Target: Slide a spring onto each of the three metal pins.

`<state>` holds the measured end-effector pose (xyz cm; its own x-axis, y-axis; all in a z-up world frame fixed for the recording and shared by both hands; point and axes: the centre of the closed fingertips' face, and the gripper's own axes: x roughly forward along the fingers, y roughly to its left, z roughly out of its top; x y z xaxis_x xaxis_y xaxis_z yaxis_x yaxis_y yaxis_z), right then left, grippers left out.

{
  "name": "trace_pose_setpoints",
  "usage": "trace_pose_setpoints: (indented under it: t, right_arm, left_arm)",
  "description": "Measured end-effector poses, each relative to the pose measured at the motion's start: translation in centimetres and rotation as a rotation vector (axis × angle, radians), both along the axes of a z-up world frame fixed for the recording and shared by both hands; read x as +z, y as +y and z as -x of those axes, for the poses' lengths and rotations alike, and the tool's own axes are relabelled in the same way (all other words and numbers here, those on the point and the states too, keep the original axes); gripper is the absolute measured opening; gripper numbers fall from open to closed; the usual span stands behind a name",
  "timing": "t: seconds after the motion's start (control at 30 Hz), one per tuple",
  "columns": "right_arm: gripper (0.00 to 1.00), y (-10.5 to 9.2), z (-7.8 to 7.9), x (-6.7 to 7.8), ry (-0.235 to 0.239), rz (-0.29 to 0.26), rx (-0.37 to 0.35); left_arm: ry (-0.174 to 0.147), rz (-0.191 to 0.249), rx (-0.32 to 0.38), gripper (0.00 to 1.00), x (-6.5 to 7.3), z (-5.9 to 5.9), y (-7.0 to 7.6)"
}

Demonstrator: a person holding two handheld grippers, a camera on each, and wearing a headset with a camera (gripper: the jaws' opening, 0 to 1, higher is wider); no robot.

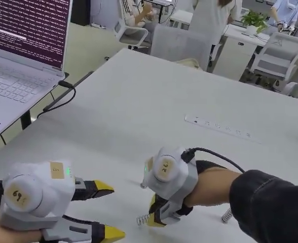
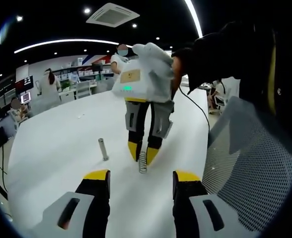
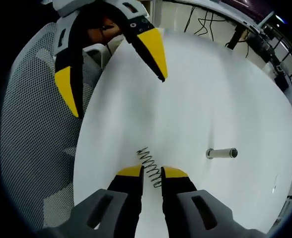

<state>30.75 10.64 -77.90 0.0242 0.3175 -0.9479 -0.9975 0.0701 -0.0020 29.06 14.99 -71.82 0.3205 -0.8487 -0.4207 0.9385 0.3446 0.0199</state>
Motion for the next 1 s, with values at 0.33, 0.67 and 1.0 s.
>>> trace_pose_setpoints:
  t: [0.33,0.67,1.0]
  right_arm:
    - [0.11,2.1,0.5,3.2,-0.008,-0.031,-0.027]
    - [0.11,3.5,1.3,4.4,0.037,-0.076,-0.058]
    - [0.09,3.8,1.8,4.8,0.064,-0.093,-0.079]
  left_arm:
    - [-0.049,-0.009,-0.01,0.36,0.2,-0.5,-0.1]
    - [-0.117,-0.012,-0.03,0.2,0.5,-0.5,-0.4]
    - [-0.154,-0.005,-0.042,0.05,1.0,-0.5,-0.5]
